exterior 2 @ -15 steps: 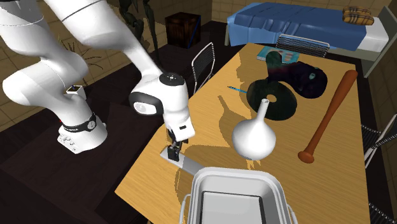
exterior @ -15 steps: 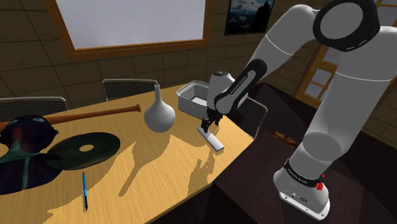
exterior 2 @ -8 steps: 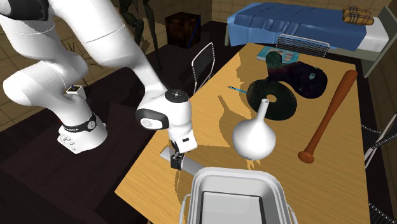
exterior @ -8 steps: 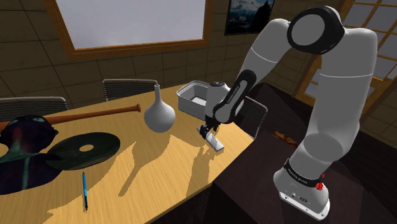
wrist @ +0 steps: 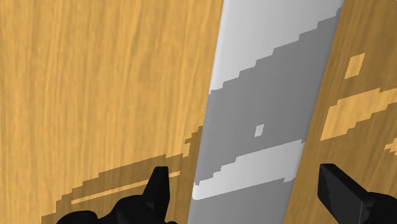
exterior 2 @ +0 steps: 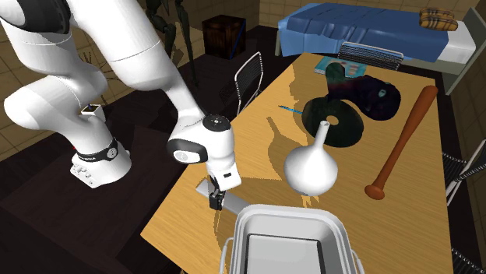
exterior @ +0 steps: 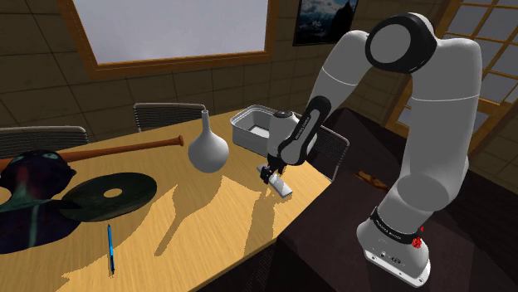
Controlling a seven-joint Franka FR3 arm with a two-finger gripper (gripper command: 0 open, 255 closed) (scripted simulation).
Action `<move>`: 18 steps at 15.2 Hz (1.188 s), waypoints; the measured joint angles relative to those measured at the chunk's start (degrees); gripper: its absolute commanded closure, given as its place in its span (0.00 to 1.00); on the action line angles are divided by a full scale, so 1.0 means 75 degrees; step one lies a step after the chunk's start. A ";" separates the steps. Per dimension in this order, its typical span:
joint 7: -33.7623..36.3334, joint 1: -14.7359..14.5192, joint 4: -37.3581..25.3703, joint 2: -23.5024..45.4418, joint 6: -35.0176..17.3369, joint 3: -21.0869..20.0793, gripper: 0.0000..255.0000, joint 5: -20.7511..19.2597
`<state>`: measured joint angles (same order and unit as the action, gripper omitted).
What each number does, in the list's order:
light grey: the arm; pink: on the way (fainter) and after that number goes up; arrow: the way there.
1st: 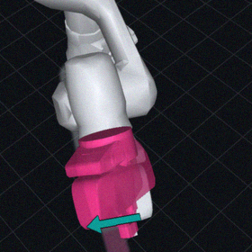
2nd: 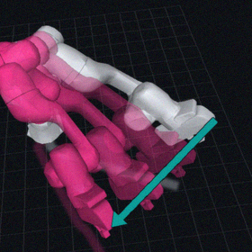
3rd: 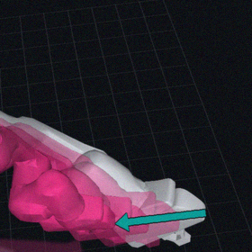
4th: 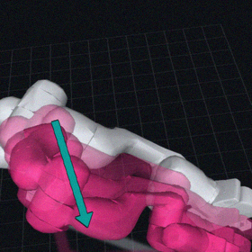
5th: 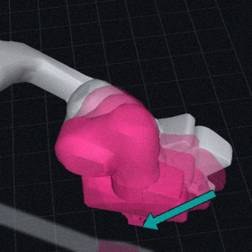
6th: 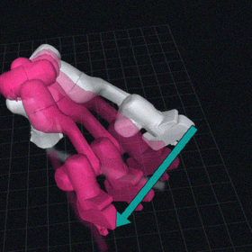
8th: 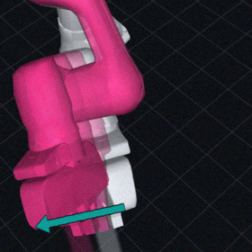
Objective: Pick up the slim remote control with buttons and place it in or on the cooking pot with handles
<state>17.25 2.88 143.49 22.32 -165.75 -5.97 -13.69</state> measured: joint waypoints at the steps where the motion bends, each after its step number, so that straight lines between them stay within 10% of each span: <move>1: 0.0000 0.0000 0.0000 0.0001 -0.0001 0.0001 0.00 -0.0001; 2: 0.0000 0.0000 0.0000 0.0001 -0.0001 0.0001 1.00 -0.0001; 18: -0.0237 0.0233 0.0166 -0.0627 0.0461 -0.0280 1.00 0.0276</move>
<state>15.47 4.63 144.74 17.62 -162.29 -8.07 -11.62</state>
